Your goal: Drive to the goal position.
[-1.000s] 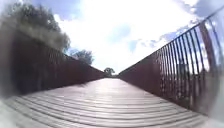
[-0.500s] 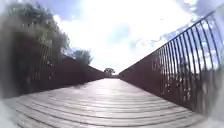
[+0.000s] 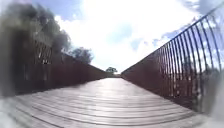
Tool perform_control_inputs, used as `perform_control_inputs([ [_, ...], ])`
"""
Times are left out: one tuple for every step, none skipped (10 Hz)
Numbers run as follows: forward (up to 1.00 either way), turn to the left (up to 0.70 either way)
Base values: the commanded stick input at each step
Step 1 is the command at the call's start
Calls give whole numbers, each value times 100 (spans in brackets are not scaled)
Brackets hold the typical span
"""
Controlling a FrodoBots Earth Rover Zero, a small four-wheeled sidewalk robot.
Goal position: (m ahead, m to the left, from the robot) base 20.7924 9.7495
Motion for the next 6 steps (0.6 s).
perform_control_inputs([
  [85,0],
  [85,0],
  [85,0],
  [85,0],
  [85,0],
  [85,0],
])
